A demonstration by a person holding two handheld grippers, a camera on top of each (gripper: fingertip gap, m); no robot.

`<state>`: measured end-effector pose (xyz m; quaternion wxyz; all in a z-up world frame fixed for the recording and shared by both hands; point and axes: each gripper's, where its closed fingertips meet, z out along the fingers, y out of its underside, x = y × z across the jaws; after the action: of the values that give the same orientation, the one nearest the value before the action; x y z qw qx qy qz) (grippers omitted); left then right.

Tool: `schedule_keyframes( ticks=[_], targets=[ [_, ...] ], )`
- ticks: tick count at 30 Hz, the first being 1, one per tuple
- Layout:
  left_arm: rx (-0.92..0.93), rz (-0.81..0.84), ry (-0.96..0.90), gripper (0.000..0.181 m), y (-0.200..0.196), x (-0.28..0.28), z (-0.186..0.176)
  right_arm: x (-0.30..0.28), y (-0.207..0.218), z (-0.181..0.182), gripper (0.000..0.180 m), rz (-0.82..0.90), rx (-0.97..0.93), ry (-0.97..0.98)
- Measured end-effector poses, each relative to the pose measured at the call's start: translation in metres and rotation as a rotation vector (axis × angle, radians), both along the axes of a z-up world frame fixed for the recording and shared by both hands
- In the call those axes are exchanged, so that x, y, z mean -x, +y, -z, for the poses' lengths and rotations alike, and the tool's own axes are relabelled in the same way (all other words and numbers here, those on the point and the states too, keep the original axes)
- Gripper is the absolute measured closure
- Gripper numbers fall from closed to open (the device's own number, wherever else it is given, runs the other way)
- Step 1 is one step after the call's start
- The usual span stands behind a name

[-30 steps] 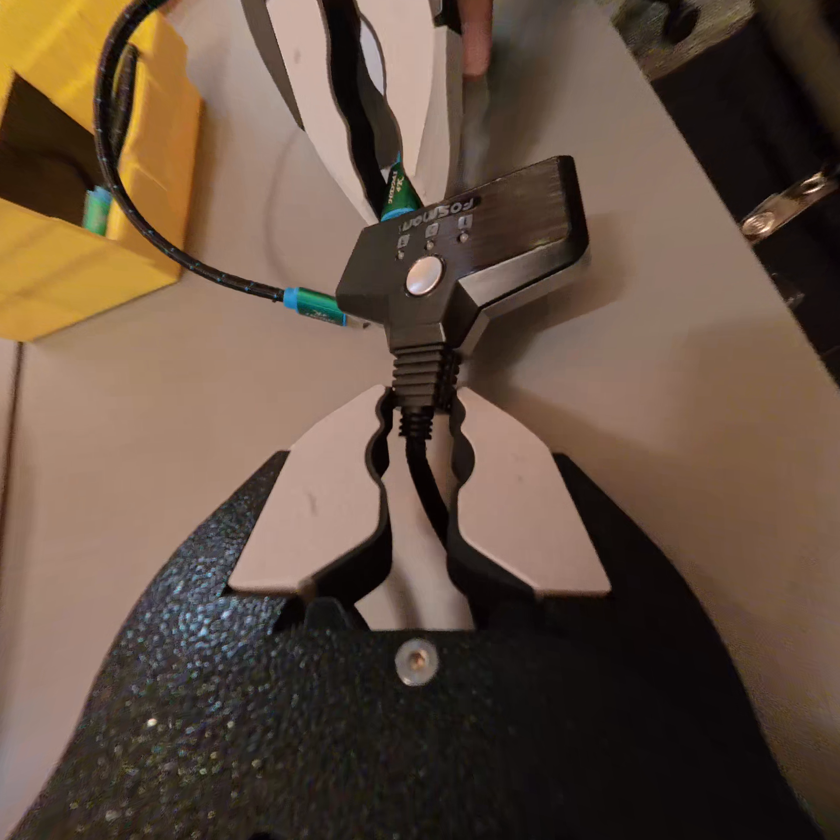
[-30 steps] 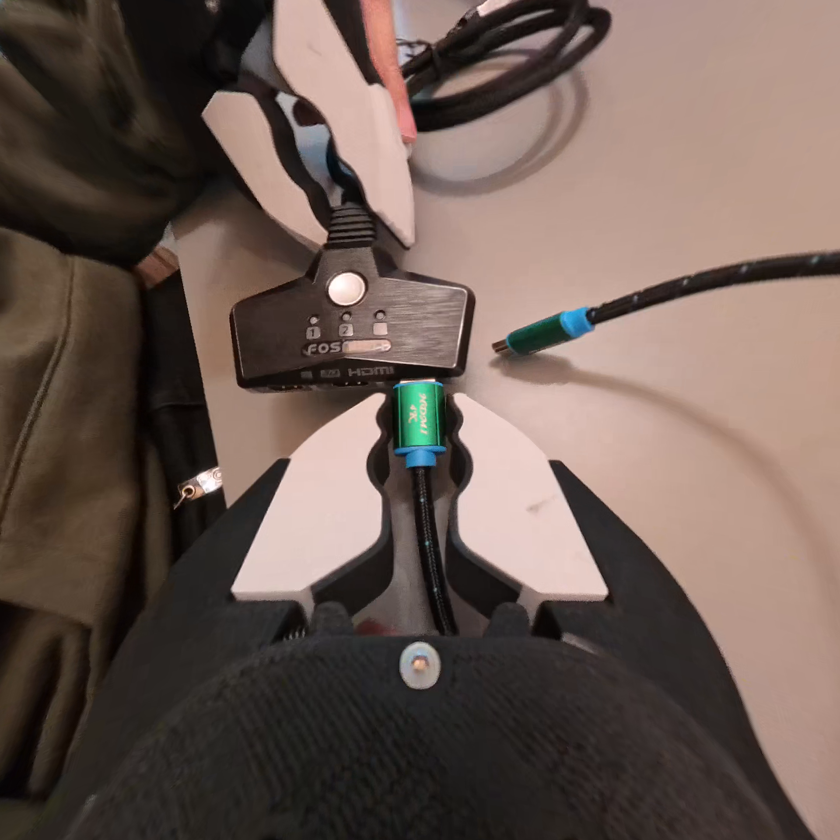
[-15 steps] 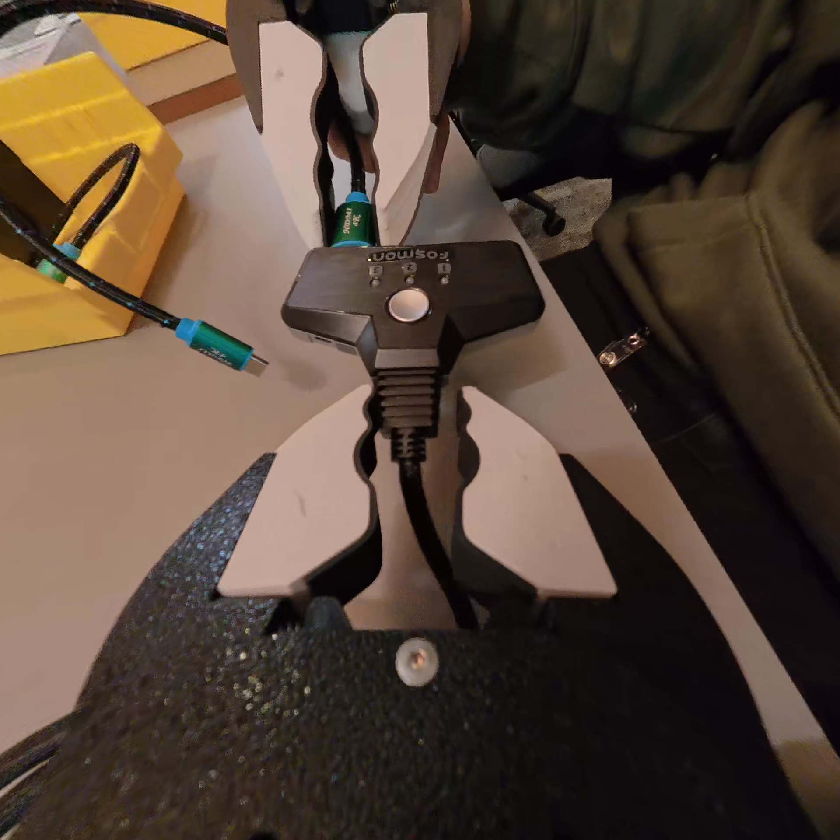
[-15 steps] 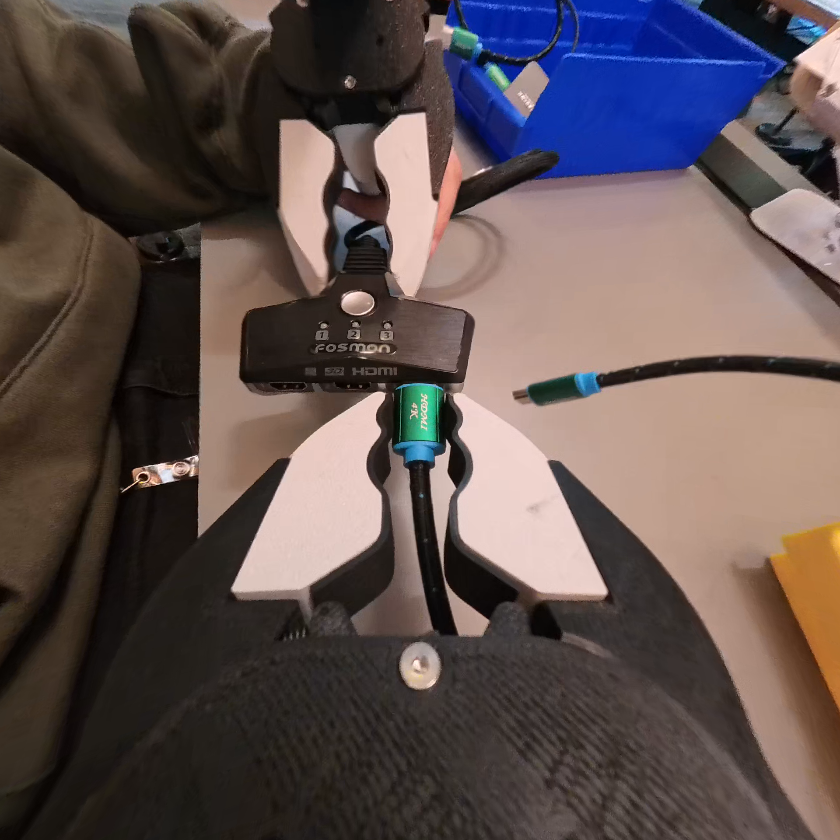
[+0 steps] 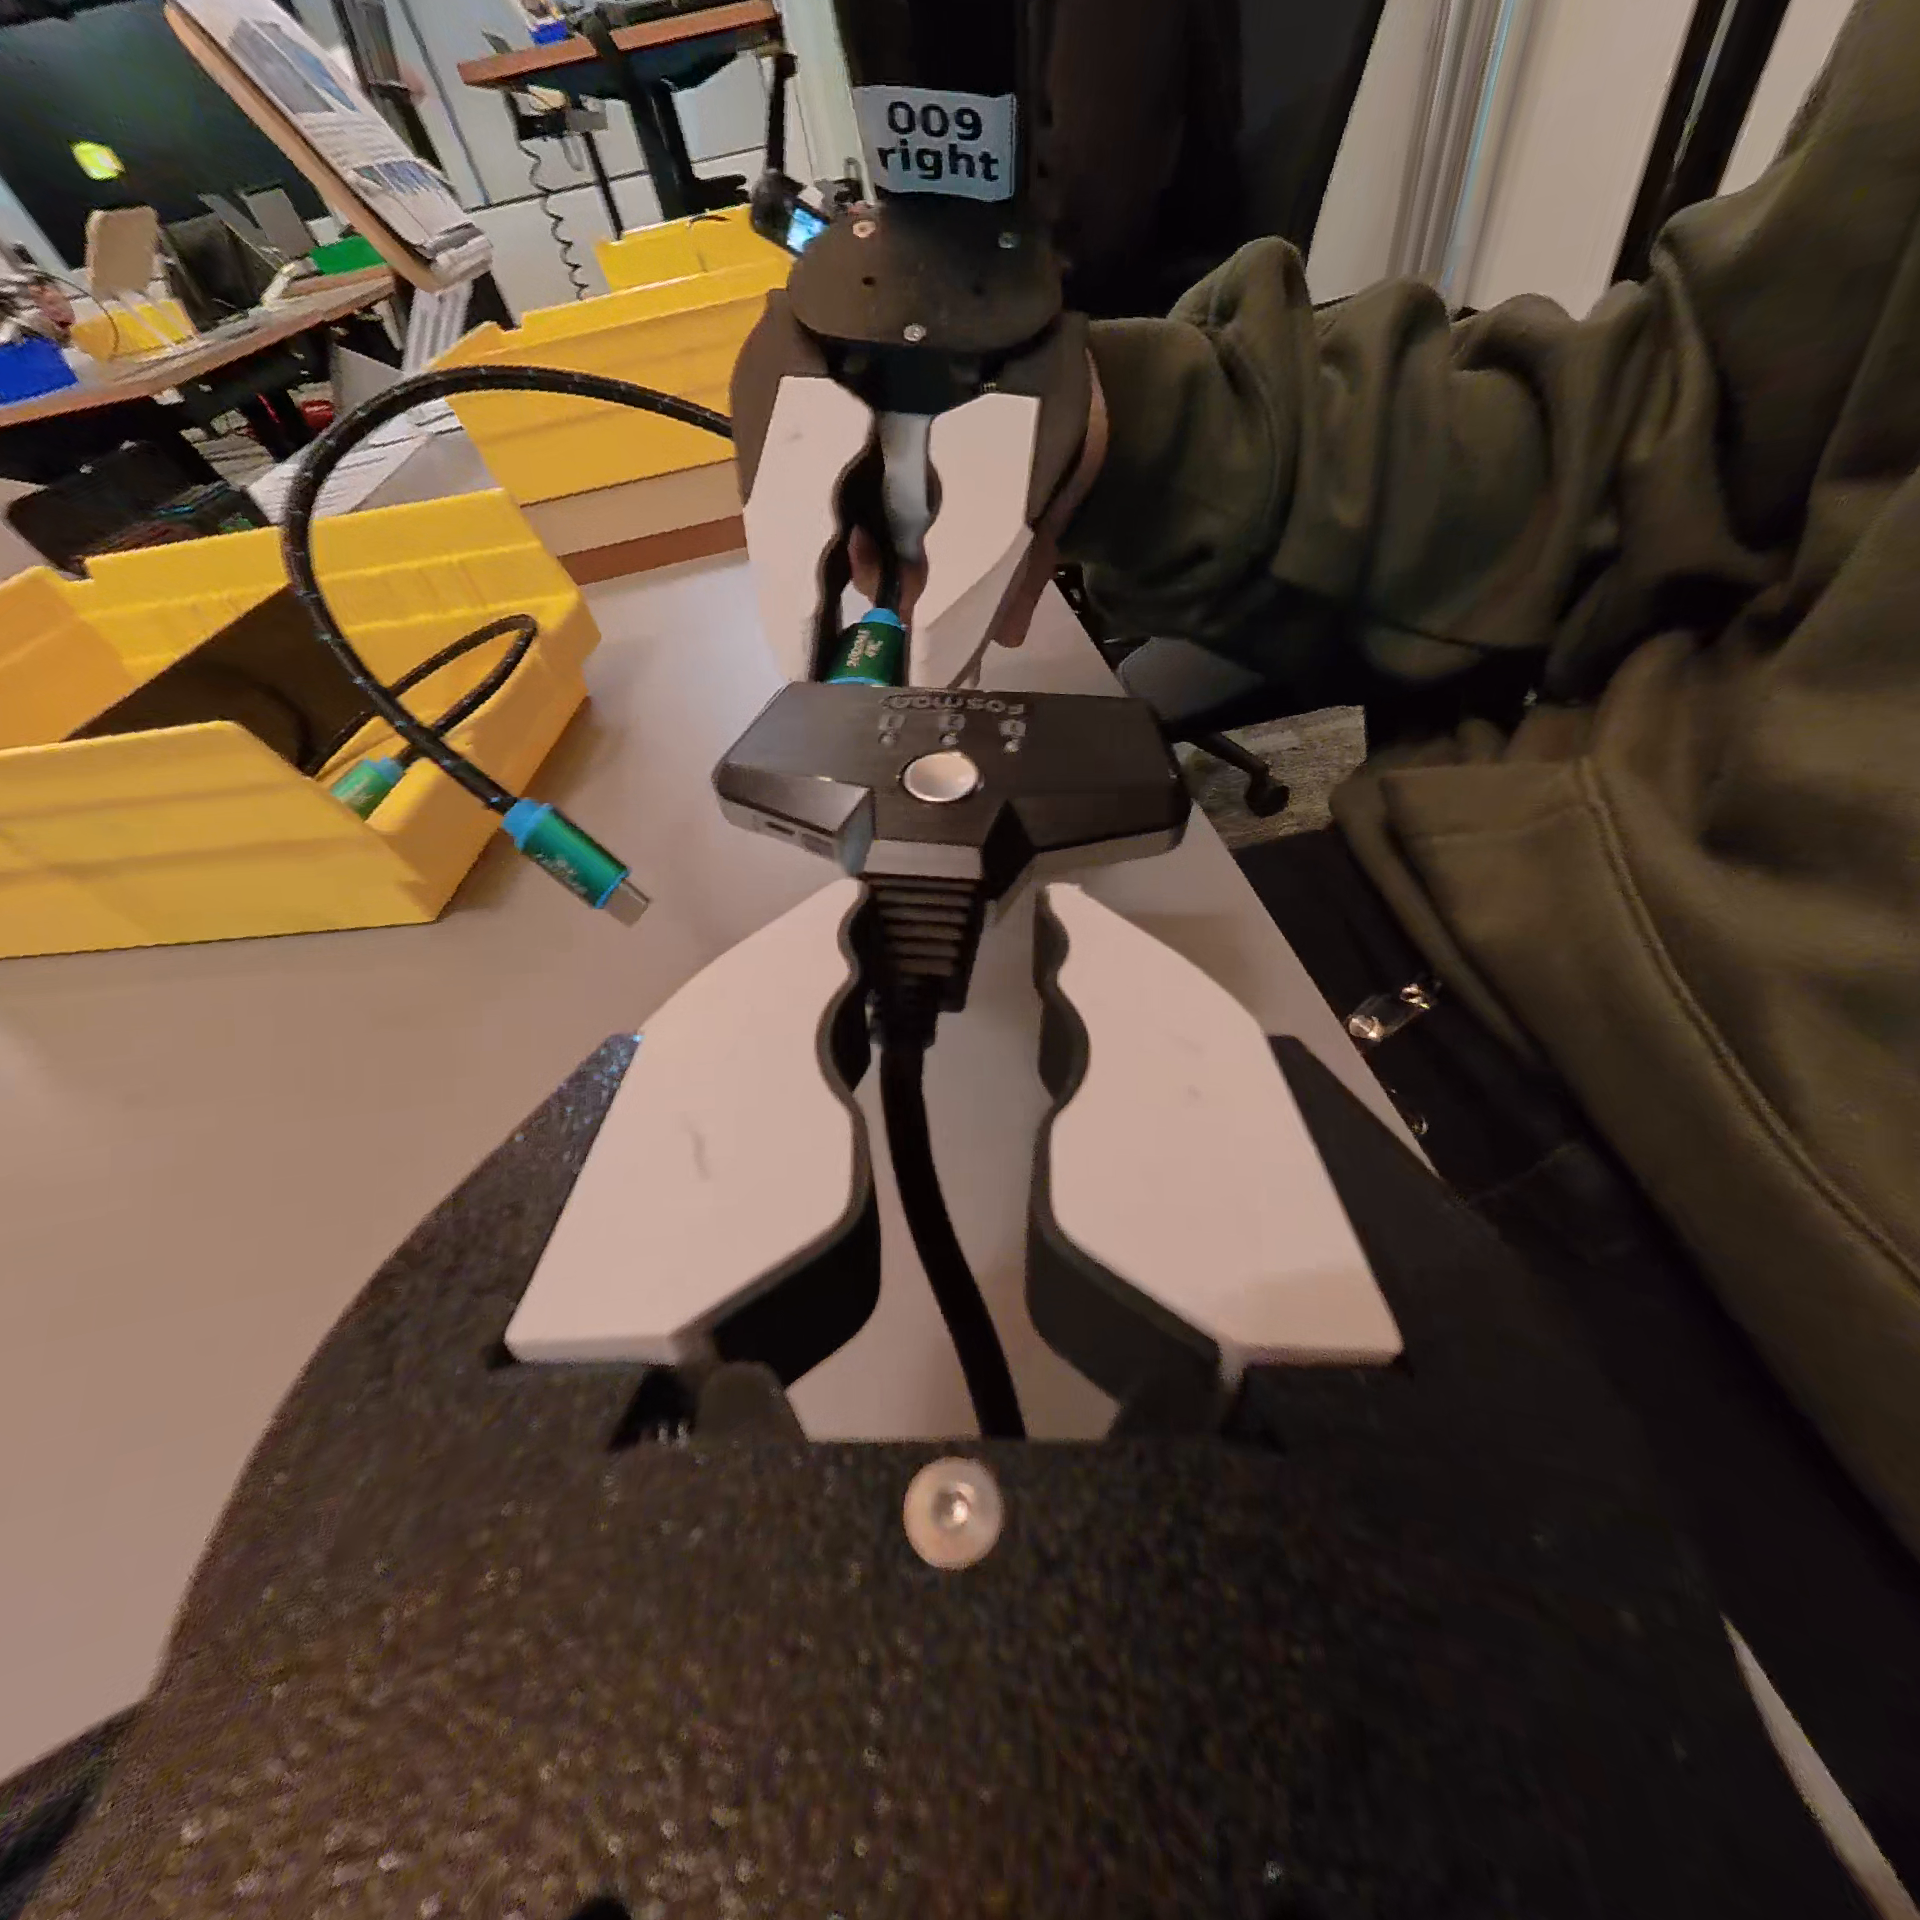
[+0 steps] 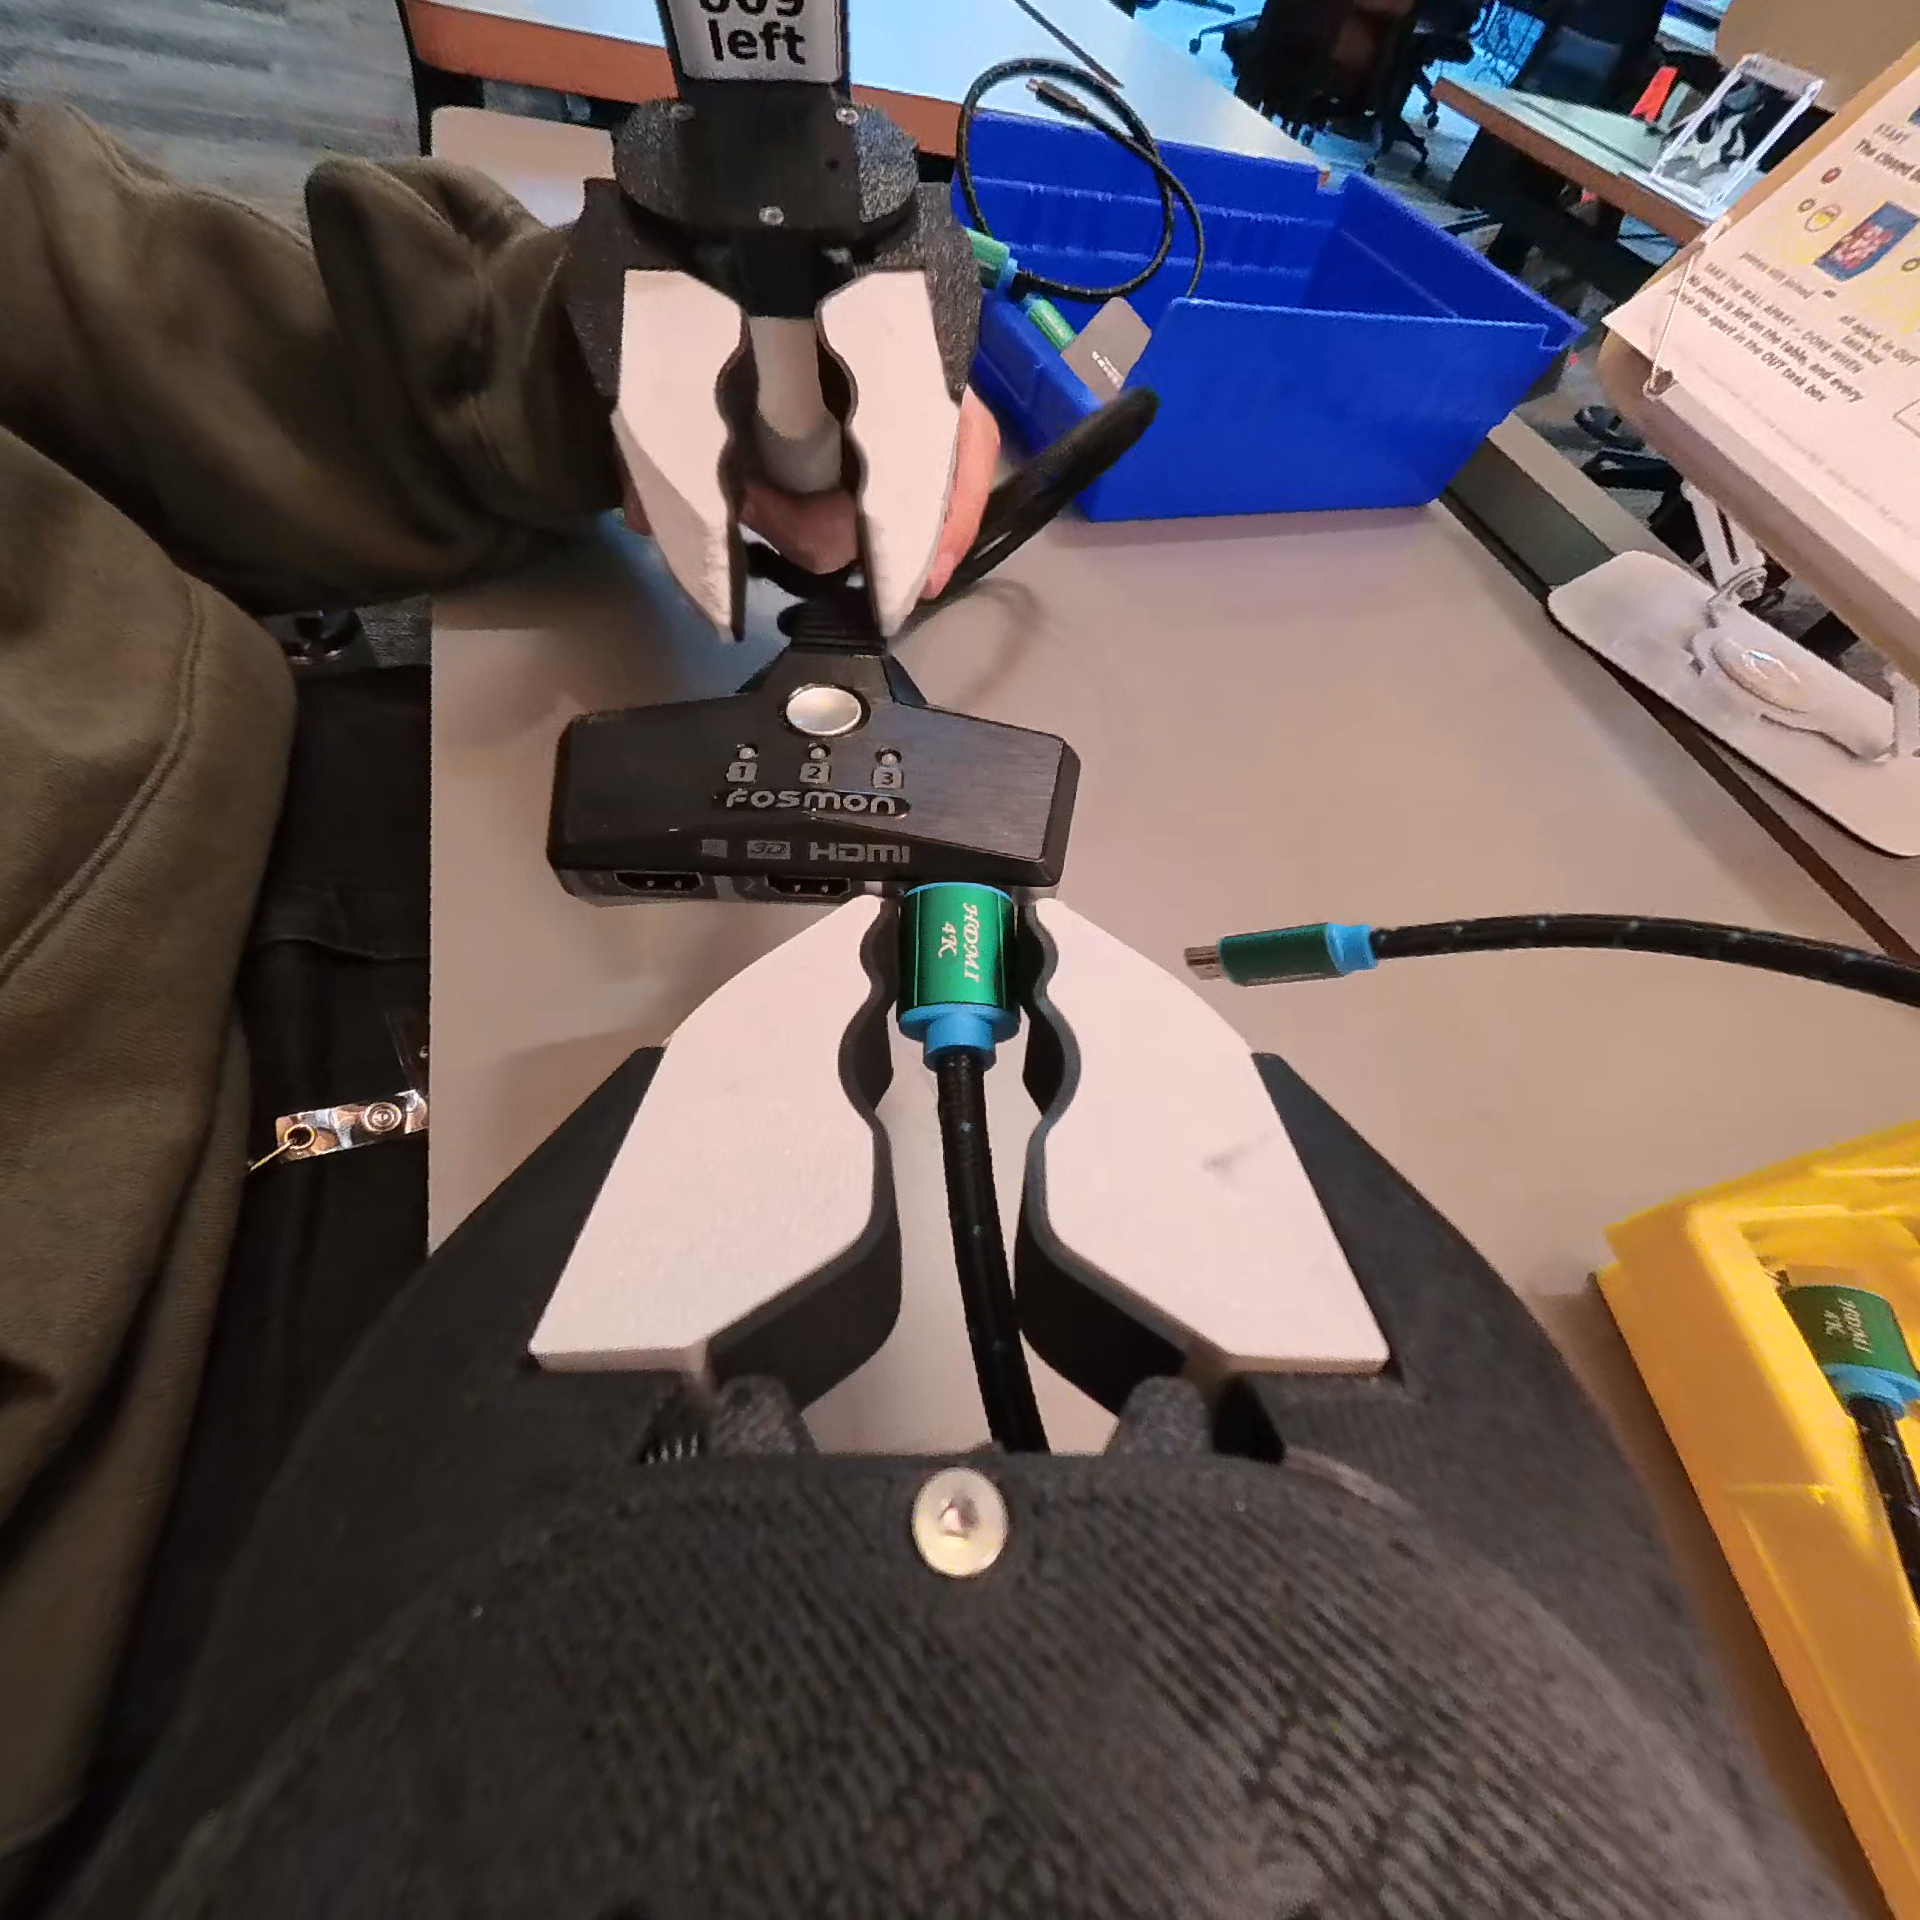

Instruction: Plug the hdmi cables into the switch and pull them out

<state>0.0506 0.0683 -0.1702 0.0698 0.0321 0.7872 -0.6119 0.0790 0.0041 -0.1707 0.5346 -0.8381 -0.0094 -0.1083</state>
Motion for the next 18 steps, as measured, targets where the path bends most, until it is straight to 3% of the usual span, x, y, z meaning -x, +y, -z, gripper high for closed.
schedule_keyframes(
  ticks=[18],
  targets=[
    [0.005, -0.002, -0.05, 0.157, -0.006, -0.002, 0.007, 0.004, 0.003, -0.012, 0.158, -0.029, -0.02, -0.023]
  ],
)
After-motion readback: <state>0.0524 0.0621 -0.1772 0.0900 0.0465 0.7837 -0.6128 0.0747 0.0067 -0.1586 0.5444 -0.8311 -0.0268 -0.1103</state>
